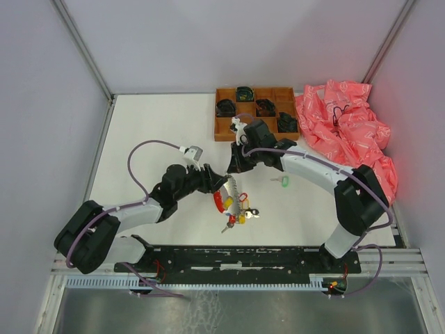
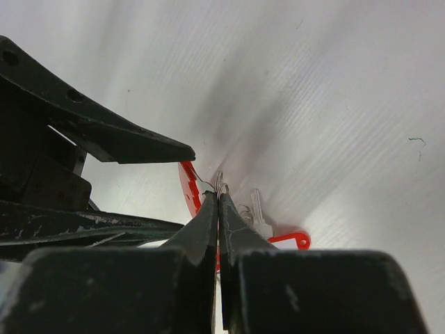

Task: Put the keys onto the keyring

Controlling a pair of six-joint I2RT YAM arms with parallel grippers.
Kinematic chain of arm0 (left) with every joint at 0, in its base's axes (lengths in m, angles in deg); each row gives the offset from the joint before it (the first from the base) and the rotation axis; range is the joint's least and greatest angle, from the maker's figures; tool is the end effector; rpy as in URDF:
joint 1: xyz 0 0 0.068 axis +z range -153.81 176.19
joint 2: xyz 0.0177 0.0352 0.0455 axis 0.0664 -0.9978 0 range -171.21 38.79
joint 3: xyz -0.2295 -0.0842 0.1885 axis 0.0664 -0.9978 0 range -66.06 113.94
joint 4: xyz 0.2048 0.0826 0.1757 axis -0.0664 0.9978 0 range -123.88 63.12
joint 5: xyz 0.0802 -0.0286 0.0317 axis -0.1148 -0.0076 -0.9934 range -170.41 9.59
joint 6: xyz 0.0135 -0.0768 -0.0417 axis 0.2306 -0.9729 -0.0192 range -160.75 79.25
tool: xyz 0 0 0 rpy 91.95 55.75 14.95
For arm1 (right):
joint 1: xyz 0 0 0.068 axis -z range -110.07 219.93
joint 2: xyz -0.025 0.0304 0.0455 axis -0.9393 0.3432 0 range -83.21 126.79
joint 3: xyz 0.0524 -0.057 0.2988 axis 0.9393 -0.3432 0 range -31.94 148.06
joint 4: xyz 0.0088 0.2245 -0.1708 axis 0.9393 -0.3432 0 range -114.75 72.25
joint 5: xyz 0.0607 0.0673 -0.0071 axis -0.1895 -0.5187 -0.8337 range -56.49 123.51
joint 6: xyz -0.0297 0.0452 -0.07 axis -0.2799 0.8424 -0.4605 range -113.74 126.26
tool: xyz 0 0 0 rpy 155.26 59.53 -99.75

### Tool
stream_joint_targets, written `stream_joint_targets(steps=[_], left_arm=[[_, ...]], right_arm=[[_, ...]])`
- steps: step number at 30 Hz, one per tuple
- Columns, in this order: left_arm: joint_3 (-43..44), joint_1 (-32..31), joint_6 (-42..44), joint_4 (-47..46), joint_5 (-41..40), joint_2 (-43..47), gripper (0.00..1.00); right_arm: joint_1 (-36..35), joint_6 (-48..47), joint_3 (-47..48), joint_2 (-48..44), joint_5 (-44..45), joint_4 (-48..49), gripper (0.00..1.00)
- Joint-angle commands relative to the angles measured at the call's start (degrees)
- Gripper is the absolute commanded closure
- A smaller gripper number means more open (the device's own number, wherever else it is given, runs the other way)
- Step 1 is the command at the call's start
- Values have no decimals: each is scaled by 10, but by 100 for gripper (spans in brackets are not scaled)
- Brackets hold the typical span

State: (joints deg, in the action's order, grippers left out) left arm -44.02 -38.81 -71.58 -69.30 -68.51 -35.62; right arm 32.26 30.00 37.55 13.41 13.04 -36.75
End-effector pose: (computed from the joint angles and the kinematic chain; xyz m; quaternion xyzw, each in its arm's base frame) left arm 0.2316 -0.1818 0.1846 0.0907 0.7965 -0.3916 0.4517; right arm 0.3172 0.2796 0.2375 -0.1765 0.8981 0.3294 0.2319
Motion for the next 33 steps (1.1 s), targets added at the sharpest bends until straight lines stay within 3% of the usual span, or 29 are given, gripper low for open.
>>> stream_joint_targets(steps=[1,11,20,24,27,33], left_arm=[[0,-4,60,-106,33,9,39],[3,-16,130,-115,42,-1,40],[-25,-16,171,-147,57,24,35],[-27,-16,201,-170,86,11,39],[-18,-15,232,-175,121,-4,47],[-9,-16,265,-179,163,-22,50]], right_arm=[[-26,-3,20,-38,43,-8,99],[-50,-3,22,-81,90,-16,99],[-50,-13,26,-104,77,-24,99],[-50,-22,21,-109,57,-22,99],[-50,-37,13,-123,52,-20,99],[-50,-61,10,-129,39,-37,98]])
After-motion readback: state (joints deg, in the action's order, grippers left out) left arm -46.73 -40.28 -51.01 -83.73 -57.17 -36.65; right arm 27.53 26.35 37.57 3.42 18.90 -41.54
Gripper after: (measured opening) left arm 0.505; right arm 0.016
